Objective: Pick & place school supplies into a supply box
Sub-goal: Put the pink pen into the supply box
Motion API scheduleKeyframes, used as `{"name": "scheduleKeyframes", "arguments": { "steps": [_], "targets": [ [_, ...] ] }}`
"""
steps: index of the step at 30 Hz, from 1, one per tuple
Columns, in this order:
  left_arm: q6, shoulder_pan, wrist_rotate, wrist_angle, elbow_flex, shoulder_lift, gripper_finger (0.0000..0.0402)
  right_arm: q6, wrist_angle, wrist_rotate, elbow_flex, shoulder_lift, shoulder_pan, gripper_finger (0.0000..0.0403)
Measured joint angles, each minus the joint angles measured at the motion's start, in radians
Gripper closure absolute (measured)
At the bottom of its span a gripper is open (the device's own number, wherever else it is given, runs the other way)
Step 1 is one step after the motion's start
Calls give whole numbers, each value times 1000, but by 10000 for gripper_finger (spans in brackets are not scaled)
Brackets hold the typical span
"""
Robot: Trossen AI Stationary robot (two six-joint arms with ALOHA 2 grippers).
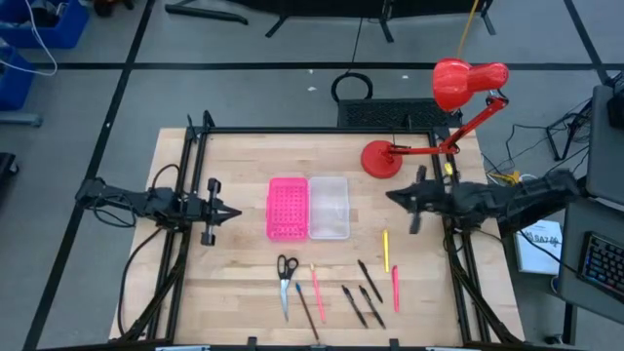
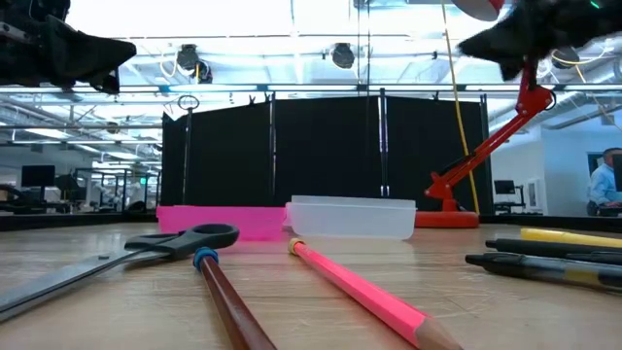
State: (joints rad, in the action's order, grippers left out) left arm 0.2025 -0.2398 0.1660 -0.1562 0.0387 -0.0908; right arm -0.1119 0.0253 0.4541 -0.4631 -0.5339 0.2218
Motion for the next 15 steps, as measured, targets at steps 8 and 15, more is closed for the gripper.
{"name": "scheduleKeyframes", "arguments": {
  "steps": [8,15],
  "targets": [
    [-50,0,44,-60,0,-14,386,-565,829,187,-651,-692,154,403],
    [-100,0,44,-39,0,-14,397,-1123,1356,14,-1111,-1115,292,403]
  ]
}}
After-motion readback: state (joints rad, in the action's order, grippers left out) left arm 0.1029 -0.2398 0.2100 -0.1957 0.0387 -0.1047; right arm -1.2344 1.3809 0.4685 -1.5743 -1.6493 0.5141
